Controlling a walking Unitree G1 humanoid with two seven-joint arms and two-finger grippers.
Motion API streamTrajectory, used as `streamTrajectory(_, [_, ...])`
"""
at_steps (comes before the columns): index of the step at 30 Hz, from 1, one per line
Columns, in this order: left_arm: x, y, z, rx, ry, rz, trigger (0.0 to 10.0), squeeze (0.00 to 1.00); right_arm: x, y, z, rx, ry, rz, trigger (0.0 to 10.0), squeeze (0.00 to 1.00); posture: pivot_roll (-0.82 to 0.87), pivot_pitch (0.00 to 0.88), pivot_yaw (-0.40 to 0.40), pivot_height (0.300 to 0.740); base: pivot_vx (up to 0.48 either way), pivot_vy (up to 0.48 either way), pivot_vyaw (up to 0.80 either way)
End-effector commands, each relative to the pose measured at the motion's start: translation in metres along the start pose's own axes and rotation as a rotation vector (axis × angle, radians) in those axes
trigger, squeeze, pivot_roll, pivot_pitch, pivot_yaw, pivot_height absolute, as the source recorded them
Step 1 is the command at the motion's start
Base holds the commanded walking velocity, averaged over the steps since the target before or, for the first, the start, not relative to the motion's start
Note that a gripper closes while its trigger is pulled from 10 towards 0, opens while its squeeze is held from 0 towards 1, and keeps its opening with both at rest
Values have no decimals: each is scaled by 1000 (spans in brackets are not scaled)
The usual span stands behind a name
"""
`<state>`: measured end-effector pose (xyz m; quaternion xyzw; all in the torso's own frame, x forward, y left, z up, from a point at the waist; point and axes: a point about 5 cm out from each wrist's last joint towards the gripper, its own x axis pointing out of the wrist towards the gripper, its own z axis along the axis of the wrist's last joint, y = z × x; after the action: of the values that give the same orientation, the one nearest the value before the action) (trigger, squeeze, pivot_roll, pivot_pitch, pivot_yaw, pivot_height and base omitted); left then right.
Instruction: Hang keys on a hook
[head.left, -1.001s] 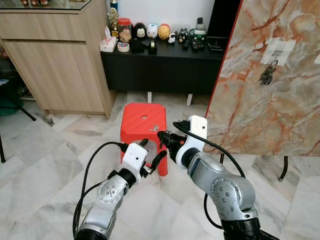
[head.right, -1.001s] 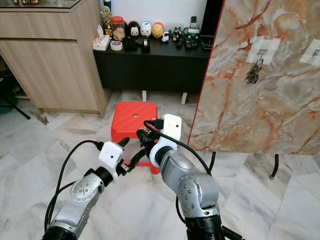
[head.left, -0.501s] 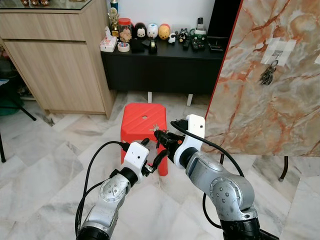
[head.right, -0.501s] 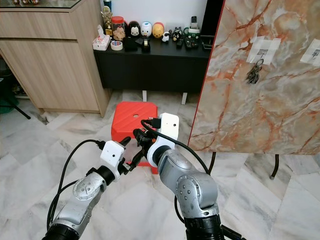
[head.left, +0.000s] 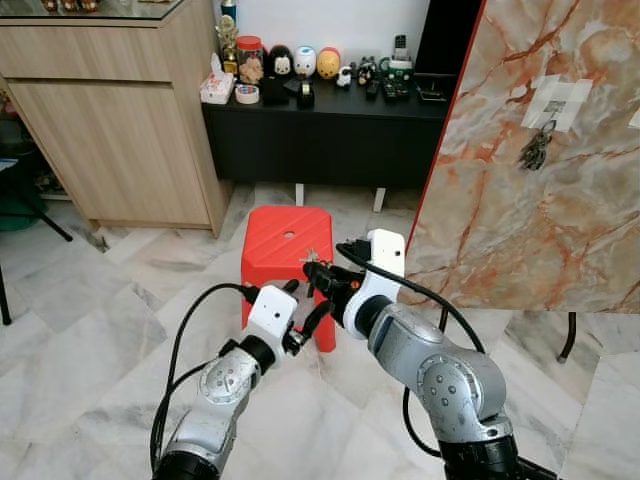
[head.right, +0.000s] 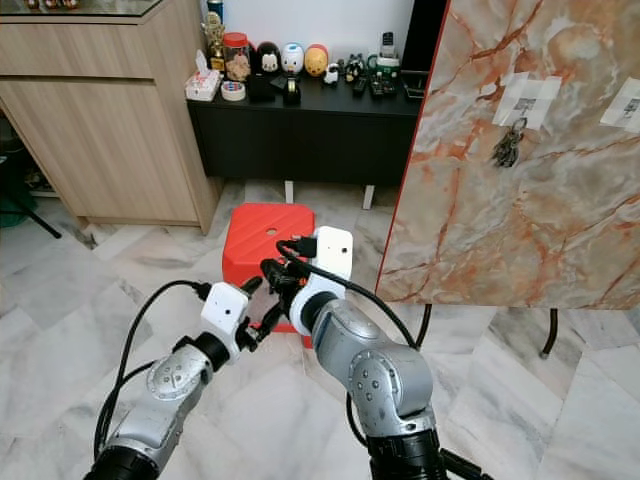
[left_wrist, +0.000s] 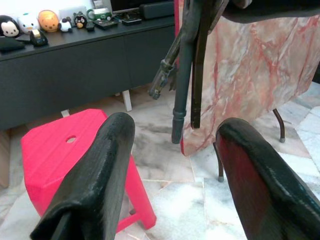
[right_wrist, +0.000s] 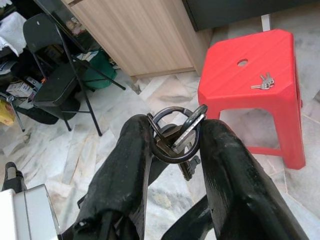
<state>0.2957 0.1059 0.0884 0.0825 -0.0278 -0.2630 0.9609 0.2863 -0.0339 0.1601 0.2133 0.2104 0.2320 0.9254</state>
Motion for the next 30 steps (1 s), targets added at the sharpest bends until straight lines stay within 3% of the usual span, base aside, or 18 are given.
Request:
streamTrajectory(1, [2, 0, 2, 5, -11, 5, 667, 0, 1, 26, 2, 43, -27, 82, 10000, 0, 42, 32, -74, 740, 0, 0, 0])
streamTrajectory(2, [2, 0, 2, 3, -14, 6, 2706, 0, 1, 26, 2, 43, -27, 82, 10000, 0, 42, 32, -74, 740, 0, 0, 0])
streamTrajectory(5, [2, 0, 2, 2, -14, 5, 2902, 0, 1, 26, 2, 43, -26, 82, 10000, 0, 42, 32, -75, 740, 0, 0, 0])
streamTrajectory(7, [3, 0, 2, 1, -15, 6, 2627, 0, 1, 26, 2, 43, -25, 82, 10000, 0, 42, 32, -75, 740, 0, 0, 0])
streamTrajectory(9, [3, 0, 2, -4, -17, 7, 0, 0, 1, 26, 2, 44, -25, 81, 10000, 0, 41, 32, -74, 740, 0, 0, 0])
streamTrajectory(30, [1, 2, 0, -2, -16, 14, 0, 0, 1, 25, 0, 49, -23, 73, 10000, 0, 42, 32, -74, 740, 0, 0, 0])
